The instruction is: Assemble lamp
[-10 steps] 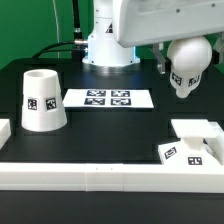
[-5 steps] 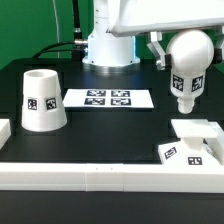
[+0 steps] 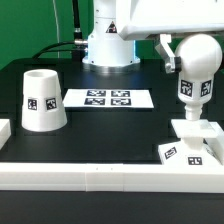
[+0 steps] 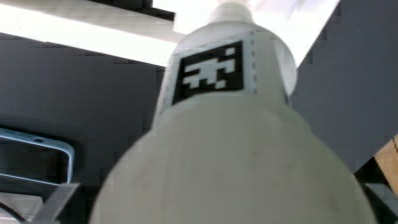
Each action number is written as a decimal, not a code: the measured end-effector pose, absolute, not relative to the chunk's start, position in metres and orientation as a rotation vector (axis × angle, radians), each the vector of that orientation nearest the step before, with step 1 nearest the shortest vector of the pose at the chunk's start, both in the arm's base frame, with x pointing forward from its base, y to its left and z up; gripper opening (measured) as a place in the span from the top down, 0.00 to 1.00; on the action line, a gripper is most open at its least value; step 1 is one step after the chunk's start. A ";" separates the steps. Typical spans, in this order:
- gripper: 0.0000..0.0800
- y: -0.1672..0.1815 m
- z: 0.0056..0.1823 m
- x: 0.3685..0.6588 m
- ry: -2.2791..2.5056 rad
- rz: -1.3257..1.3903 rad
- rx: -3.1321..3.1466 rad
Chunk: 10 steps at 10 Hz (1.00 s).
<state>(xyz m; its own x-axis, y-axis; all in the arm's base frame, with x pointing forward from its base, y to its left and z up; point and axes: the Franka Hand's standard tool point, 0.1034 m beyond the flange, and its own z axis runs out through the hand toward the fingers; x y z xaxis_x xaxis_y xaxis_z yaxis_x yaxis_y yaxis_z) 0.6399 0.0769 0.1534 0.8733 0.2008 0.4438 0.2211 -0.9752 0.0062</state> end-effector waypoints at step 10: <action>0.28 0.087 0.135 0.632 -0.428 -0.677 -3.001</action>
Offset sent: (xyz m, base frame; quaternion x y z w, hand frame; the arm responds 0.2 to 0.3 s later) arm -0.0050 0.0040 -0.0095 -0.0503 0.0169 -0.1093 0.9926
